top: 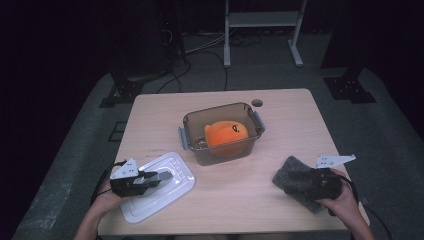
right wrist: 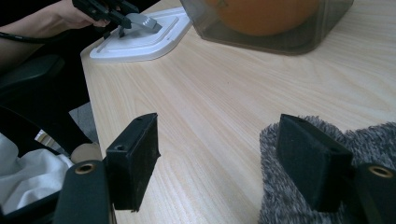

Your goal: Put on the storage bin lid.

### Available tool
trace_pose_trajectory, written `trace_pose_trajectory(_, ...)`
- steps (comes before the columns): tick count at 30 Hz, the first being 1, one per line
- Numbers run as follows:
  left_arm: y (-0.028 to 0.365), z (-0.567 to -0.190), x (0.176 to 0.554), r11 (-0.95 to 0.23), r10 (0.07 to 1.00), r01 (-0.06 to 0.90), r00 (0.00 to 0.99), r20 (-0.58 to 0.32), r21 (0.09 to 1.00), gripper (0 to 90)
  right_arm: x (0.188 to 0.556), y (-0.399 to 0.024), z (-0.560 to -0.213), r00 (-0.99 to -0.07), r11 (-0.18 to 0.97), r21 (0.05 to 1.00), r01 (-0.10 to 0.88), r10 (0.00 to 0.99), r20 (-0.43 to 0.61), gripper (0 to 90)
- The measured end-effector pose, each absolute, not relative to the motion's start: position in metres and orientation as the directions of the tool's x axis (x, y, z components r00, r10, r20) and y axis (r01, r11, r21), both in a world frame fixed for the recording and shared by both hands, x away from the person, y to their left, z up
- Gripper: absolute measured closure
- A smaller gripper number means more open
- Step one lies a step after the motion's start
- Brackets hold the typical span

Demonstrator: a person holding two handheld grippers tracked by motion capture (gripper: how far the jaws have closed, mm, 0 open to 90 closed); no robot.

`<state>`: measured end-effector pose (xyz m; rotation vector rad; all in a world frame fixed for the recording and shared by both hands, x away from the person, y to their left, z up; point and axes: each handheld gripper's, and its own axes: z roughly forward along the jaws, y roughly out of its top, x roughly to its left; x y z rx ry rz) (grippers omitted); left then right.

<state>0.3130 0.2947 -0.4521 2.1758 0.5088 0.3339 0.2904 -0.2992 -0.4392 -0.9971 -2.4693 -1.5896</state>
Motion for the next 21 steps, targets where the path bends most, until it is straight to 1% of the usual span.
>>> trace_pose_trajectory(3, 0.295, -0.452, 0.312, -0.551, 0.457, 0.225, 0.887, 0.065, 0.803, 66.6, 0.290, -0.299, -0.439, -0.793, 0.269, 0.803, 0.532, 0.490, 0.362, 28.9)
trace_pose_trajectory(9, 0.295, -0.451, 0.311, -0.550, 0.457, 0.220, 0.886, 0.071, 0.806, 66.8, 0.290, -0.299, -0.439, -0.793, 0.269, 0.803, 0.532, 0.490, 0.362, 28.9)
trace_pose_trajectory(21, 0.295, -0.419, 0.306, -0.519, 0.439, 0.173, 0.894, 0.087, 0.837, 66.8, 0.291, -0.299, -0.439, -0.792, 0.269, 0.802, 0.533, 0.491, 0.362, 28.9)
